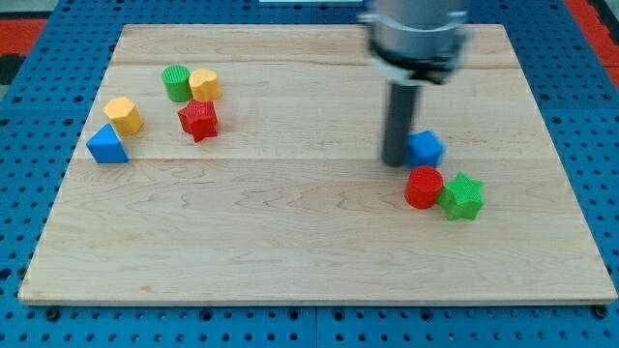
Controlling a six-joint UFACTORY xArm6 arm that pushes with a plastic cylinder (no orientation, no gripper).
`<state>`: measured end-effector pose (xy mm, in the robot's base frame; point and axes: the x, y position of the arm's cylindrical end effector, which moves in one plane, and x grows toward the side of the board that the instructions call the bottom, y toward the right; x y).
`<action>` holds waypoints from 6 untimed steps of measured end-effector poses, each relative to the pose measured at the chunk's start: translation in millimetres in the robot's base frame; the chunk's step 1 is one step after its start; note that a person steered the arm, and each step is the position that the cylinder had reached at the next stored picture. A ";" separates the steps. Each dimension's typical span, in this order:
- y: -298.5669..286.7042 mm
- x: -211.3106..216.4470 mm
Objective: Move the green circle to the left side of the blue cube
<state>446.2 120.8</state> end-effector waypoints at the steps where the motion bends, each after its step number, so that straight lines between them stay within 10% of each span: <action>1: -26.8 -20.9; 3: -127.7 -158.8; 5: -365.2 -189.4; 6: -386.2 -156.6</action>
<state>289.6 -265.3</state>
